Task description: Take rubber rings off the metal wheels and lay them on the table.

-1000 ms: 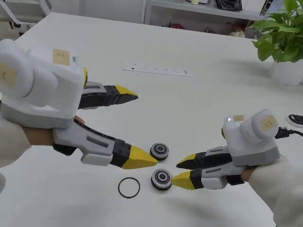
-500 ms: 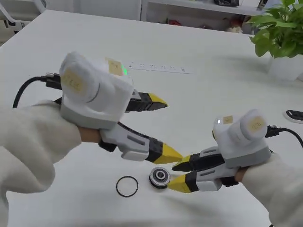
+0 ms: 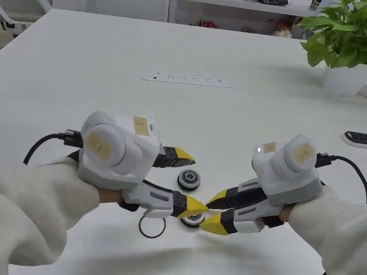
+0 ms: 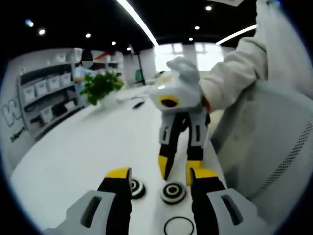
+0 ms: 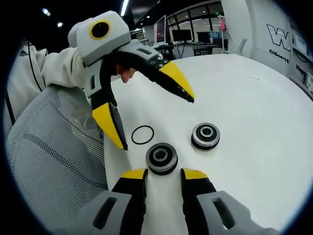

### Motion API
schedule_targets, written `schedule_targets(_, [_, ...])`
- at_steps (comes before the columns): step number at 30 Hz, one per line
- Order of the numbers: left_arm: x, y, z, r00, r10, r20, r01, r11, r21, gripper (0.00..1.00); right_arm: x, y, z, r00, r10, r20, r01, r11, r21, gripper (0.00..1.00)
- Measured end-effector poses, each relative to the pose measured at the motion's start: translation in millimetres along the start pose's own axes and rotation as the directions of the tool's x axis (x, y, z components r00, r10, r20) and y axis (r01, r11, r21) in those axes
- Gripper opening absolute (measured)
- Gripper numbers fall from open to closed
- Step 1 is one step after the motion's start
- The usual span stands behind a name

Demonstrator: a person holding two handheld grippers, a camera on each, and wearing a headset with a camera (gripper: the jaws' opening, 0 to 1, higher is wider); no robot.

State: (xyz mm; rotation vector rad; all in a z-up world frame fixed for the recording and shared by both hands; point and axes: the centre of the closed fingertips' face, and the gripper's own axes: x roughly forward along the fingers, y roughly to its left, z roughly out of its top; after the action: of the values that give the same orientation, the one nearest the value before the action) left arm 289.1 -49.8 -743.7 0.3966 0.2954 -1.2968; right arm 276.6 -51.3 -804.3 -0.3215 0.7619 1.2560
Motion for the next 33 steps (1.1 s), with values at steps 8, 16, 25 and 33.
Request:
schedule_targets(8, [5.6, -2.8, -18.4, 0.9996, -0.004, -0.029, 0.004, 1.000, -0.022, 0.36, 3.9, 2.2, -2.5, 0.9999, 0.009, -0.011, -0.009, 1.000, -0.012, 0.22])
schedule_targets(16, [12.7, -5.4, -32.3, 0.9987, -0.007, -0.050, 0.004, 0.998, -0.060, 0.29, 4.5, 2.5, -2.4, 0.9999, 0.009, -0.011, -0.009, 1.000, -0.015, 0.20])
schedule_targets(25, [16.2, -11.0, -40.2, 0.9971, -0.023, -0.073, 0.018, 0.997, -0.070, 0.23, 5.0, 1.5, -2.2, 0.9999, 0.001, -0.011, -0.001, 1.000, -0.029, 0.19])
schedule_targets(33, [17.7, -16.1, -40.3, 0.9969, -0.040, -0.068, 0.034, 0.996, -0.080, 0.15, 6.2, 1.6, -3.2, 0.9999, 0.002, -0.015, -0.002, 0.999, -0.044, 0.15])
